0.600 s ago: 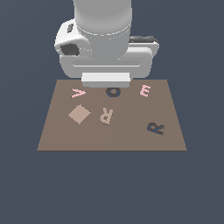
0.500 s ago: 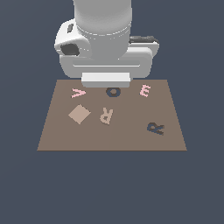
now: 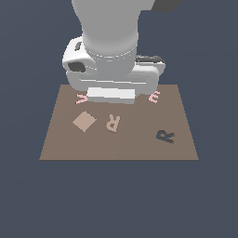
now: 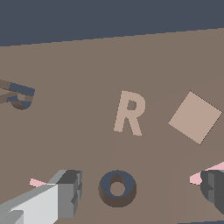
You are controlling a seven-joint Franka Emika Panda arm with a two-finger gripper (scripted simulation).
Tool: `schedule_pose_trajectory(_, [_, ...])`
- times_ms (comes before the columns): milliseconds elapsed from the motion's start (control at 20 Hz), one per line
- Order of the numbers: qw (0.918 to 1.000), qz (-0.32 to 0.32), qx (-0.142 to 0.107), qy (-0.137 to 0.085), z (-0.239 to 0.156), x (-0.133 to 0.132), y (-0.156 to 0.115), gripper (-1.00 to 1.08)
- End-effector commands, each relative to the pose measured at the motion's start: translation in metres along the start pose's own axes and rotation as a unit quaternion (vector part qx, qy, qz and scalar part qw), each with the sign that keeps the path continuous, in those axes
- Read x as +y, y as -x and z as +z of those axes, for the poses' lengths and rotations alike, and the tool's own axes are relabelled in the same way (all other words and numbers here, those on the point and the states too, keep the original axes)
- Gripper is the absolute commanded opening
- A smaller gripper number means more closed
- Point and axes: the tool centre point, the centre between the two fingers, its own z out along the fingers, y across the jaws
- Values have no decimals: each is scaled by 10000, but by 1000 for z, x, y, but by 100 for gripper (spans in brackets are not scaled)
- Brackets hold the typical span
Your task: Insert a designated object into the corresponding slot on a board.
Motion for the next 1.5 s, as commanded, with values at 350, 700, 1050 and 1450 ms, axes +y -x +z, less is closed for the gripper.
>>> schedule_pose_trajectory(350, [9975,700,124,19,54,4,-29,100])
schedule_pose_trajectory(700, [9950,987,176,23,75,7,-42,100])
schedule_pose_trajectory(1050, [9947,1011,174,23,78,7,-43,100])
schedule_pose_trajectory(1450, [9946,1026,181,21,97,8,-44,100])
